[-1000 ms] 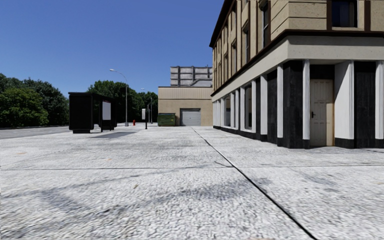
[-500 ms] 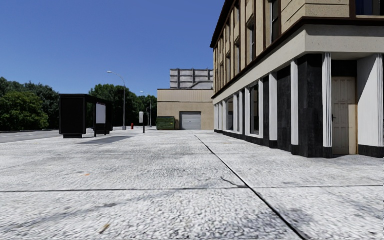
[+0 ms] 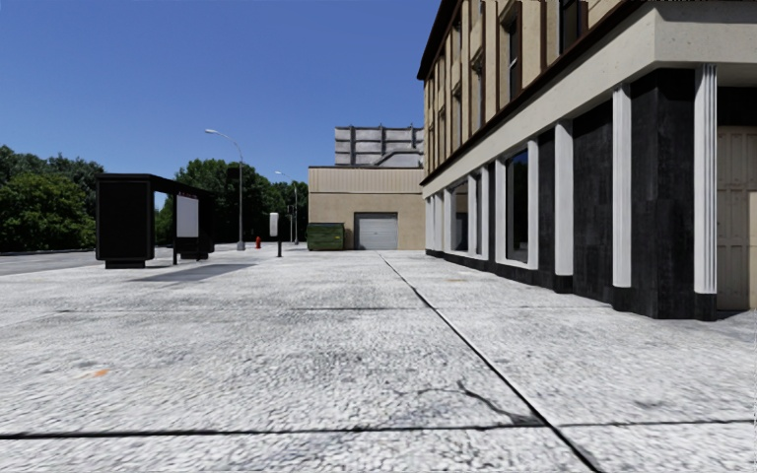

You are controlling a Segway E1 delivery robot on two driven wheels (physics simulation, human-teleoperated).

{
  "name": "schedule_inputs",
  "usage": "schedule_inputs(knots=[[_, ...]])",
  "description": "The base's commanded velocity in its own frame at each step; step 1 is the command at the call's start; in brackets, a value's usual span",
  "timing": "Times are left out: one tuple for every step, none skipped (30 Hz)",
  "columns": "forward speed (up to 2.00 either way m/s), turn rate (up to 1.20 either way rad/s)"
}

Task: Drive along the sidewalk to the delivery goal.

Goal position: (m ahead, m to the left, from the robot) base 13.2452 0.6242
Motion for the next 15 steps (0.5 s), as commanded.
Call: schedule_inputs(knots=[[1.56,0.00],[1.56,0.00],[1.56,0.00],[1.56,0.00],[1.56,0.00],[1.56,0.00],[1.56,0.00],[1.56,0.00],[1.56,0.00],[1.56,0.00],[1.56,0.00],[1.56,0.00],[1.56,0.00],[1.56,0.03],[1.56,0.08]])
